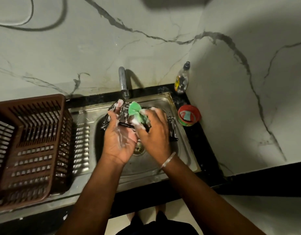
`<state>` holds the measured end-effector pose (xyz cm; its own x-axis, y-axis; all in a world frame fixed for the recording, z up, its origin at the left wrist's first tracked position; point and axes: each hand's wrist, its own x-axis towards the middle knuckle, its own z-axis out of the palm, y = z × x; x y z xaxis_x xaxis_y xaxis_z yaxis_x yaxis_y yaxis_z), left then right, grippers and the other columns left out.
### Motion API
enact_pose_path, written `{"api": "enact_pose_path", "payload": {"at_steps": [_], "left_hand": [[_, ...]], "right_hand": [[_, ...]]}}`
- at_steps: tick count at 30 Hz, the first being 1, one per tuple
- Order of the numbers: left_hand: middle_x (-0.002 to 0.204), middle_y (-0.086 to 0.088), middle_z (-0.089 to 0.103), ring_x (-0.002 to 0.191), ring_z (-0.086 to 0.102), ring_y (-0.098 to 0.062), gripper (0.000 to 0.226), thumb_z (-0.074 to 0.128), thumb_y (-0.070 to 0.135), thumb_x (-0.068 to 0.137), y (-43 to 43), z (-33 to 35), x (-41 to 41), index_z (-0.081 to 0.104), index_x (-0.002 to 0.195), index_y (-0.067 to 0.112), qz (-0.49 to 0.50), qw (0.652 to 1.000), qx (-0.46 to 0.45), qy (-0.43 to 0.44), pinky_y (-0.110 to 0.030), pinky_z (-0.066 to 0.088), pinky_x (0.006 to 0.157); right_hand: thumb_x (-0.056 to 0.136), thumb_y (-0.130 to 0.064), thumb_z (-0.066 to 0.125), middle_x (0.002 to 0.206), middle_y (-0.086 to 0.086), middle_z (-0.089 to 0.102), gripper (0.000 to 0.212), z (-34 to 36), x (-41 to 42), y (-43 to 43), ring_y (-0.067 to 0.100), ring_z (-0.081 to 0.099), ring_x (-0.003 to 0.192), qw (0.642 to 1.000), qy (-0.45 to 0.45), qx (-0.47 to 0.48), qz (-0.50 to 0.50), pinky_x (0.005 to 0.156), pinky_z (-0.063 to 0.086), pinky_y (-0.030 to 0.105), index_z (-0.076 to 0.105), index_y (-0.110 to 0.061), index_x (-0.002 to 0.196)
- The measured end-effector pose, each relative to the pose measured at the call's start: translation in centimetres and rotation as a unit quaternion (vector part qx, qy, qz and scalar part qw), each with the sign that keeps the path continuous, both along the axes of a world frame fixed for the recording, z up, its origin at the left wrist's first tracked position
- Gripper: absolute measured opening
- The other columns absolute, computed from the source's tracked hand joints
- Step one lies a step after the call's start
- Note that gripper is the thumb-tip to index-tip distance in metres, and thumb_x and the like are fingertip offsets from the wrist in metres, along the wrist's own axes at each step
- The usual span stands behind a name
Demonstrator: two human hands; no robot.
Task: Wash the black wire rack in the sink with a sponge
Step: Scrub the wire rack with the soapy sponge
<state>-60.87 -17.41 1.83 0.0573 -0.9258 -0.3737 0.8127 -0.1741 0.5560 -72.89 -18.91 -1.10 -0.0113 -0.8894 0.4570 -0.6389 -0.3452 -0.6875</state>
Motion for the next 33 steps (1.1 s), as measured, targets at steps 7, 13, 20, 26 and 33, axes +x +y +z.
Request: {"api": "enact_pose_path", "payload": {"at_steps": [7, 13, 20, 26, 33], "left_hand": [[0.135, -0.011, 0.065, 0.113, 0.068, -0.023, 0.065, 0.048, 0.050, 0.110, 0.0, -0.2, -0.4, 0.036, 0.166, 0.020, 0.013, 1.000, -0.023, 0.013, -0.037, 0.063, 0.090], [0.158, -0.022, 0.053, 0.142, 0.054, -0.036, 0.064, 0.045, 0.061, 0.108, 0.0, -0.1, -0.4, 0.046, 0.160, 0.024, -0.017, 0.999, -0.030, 0.013, -0.056, 0.049, 0.110], [0.131, -0.009, 0.068, 0.134, 0.059, -0.026, 0.068, 0.052, 0.065, 0.102, 0.3, -0.5, -0.9, 0.063, 0.143, 0.013, -0.002, 0.999, -0.003, 0.039, -0.038, 0.052, 0.110], [0.131, -0.014, 0.066, 0.119, 0.067, -0.027, 0.074, 0.066, 0.060, 0.093, 0.1, -0.1, -0.4, 0.056, 0.153, 0.017, 0.016, 0.999, -0.024, 0.036, -0.043, 0.061, 0.094], [0.157, -0.024, 0.052, 0.141, 0.056, -0.040, 0.085, 0.059, 0.062, 0.093, -0.5, 0.1, -0.3, 0.036, 0.166, 0.026, 0.020, 0.997, -0.021, 0.076, -0.060, 0.050, 0.112]], "right_hand": [[0.077, 0.016, 0.062, 0.102, 0.012, 0.068, 0.035, 1.4, 2.1, -0.2, 0.026, 0.060, 0.098, 0.998, -0.029, -0.039, 0.031, 0.088, 0.050, 0.025, 0.077, 0.000, 0.104], [0.083, 0.010, 0.061, 0.105, 0.014, 0.070, 0.033, 2.9, 0.1, -2.6, 0.028, 0.066, 0.098, 0.991, -0.086, -0.048, -0.092, 0.090, 0.051, 0.019, 0.079, 0.000, 0.110], [0.091, -0.003, 0.063, 0.118, 0.013, 0.064, 0.028, 2.4, 2.9, -1.3, 0.026, 0.057, 0.109, 0.990, 0.082, -0.087, 0.077, 0.089, 0.055, 0.036, 0.076, -0.003, 0.115], [0.093, -0.013, 0.064, 0.110, 0.012, 0.067, 0.021, 1.4, 0.2, -1.4, 0.027, 0.058, 0.102, 0.983, 0.110, -0.105, 0.105, 0.083, 0.054, 0.037, 0.077, -0.002, 0.107], [0.090, 0.006, 0.058, 0.109, 0.015, 0.066, 0.026, 0.4, -1.9, -1.1, 0.032, 0.058, 0.100, 0.980, 0.134, -0.116, 0.089, 0.084, 0.053, 0.044, 0.075, 0.000, 0.109]]}}
